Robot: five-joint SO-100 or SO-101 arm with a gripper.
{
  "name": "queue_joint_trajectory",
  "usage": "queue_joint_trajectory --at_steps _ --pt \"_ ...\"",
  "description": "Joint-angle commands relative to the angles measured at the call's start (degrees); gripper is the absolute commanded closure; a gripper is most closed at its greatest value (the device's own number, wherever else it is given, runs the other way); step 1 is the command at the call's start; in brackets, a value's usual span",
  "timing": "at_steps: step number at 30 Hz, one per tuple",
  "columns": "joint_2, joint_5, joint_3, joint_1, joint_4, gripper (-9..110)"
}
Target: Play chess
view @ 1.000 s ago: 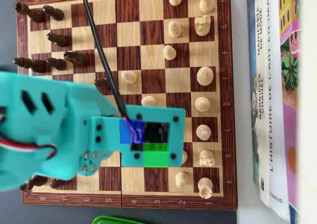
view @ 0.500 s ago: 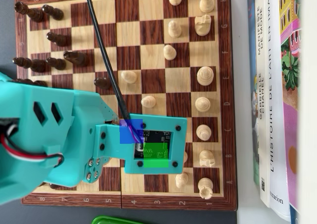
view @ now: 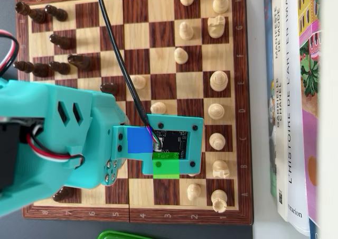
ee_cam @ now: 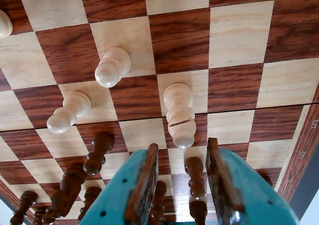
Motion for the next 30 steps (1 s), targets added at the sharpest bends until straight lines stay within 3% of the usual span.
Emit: queue_joint_trajectory --at_steps 1,30 --pt "0.3 -0.1 -2.5 0.2 -0.3 86" --pt "-7.2 -0.2 -5.1 0.4 -0.3 86"
